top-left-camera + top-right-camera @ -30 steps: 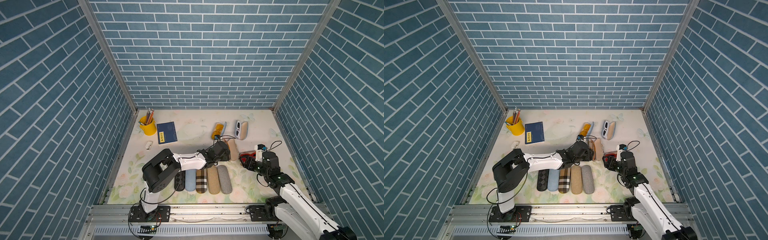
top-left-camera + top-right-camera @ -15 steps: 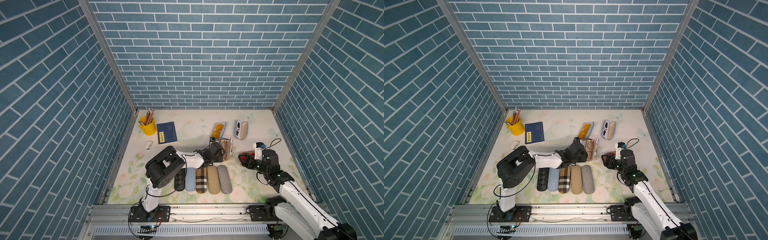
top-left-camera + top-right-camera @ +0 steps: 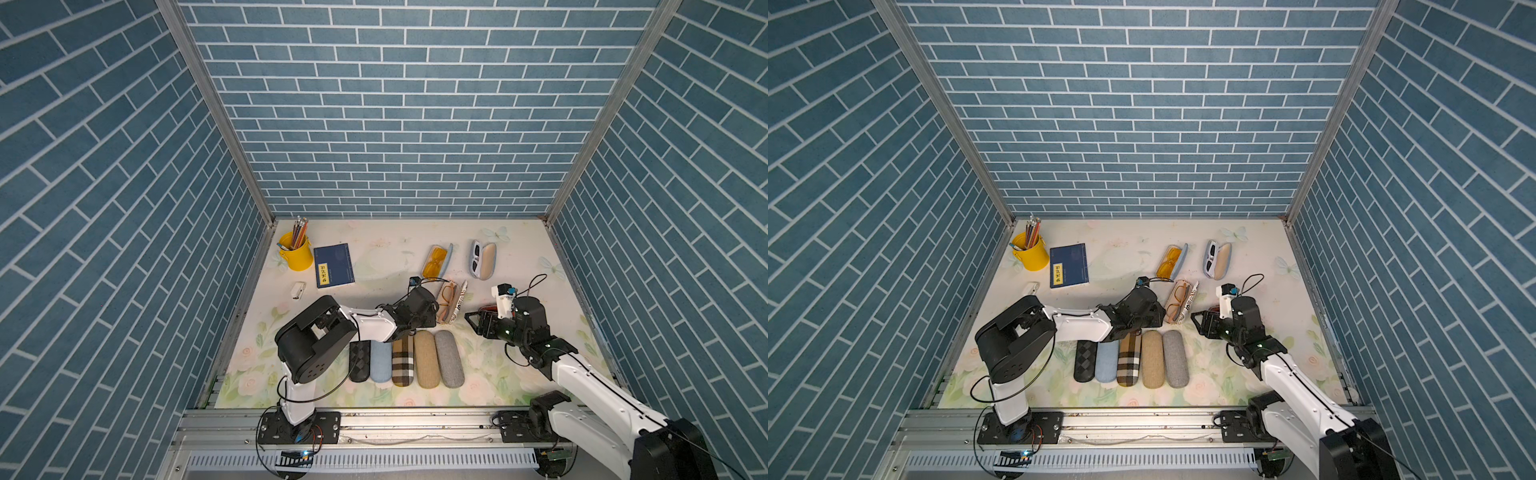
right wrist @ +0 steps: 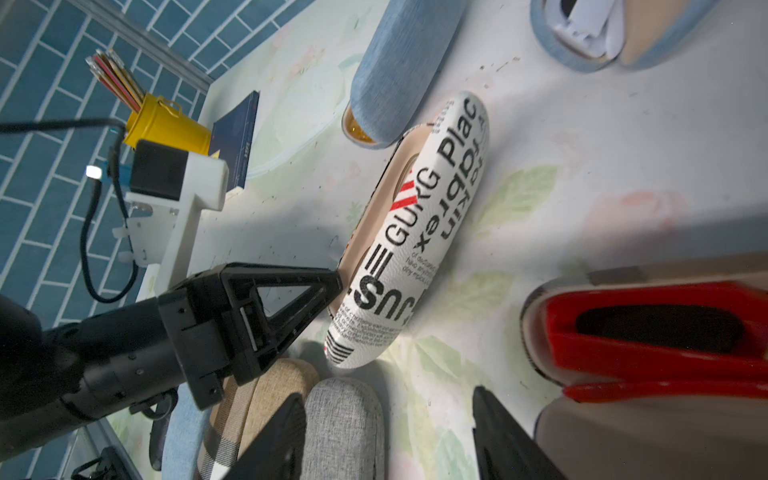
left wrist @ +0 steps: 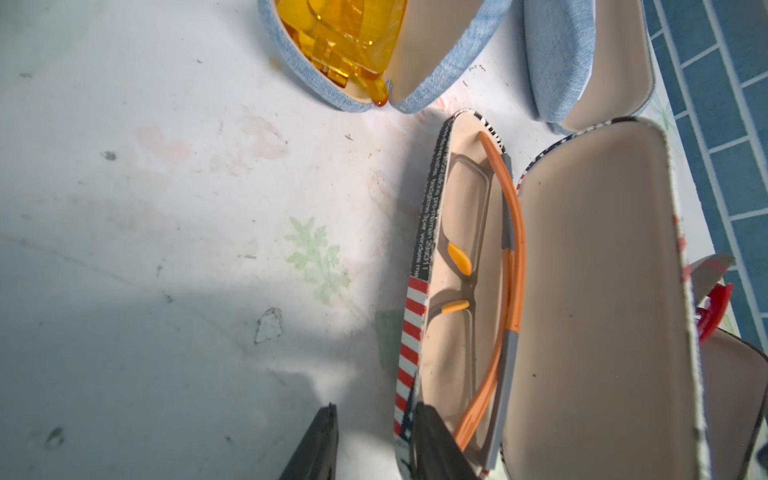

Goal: Close the glasses case
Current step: Adjust the glasses case at the center of the board, then close the glasses case at the center of the board.

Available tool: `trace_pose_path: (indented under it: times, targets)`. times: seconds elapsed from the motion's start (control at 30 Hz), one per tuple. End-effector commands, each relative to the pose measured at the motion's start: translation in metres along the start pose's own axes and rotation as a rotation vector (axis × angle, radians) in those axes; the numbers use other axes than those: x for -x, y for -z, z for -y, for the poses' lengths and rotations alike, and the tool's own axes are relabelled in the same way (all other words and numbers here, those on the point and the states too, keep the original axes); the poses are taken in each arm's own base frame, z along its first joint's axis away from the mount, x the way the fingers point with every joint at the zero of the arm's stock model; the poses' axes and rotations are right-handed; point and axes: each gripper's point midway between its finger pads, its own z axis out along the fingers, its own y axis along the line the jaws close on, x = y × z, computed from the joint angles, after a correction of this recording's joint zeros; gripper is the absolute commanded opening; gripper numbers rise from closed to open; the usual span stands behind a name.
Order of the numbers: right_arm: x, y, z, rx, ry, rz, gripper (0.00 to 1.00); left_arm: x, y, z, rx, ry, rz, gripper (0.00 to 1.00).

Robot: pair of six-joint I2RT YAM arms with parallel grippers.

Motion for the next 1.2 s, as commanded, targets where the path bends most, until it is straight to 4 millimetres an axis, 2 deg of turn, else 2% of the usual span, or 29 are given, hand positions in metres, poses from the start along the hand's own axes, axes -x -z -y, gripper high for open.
trace_pose_path:
  times: [0.0, 0.27, 0.57, 0.83, 1.17]
  targets:
    - [0.019, -0.004, -0.009, 0.017, 0.02, 0.044, 0.61, 0.003, 0.003, 0.001, -0.024, 0.009, 0.012, 0.35]
    - [0.032, -0.018, -0.005, -0.004, 0.024, 0.057, 0.59, -0.006, 0.008, -0.005, -0.041, 0.022, 0.007, 0.34]
    - [0.045, -0.036, -0.014, 0.038, 0.038, 0.049, 0.58, -0.009, 0.017, 0.006, -0.103, 0.036, 0.006, 0.33]
    - [0.046, -0.056, -0.019, 0.054, 0.061, 0.013, 0.56, -0.013, 0.026, 0.019, -0.144, 0.027, 0.015, 0.33]
    - [0.046, -0.071, -0.028, 0.068, 0.093, -0.008, 0.52, -0.017, 0.027, 0.022, -0.169, 0.028, 0.001, 0.33]
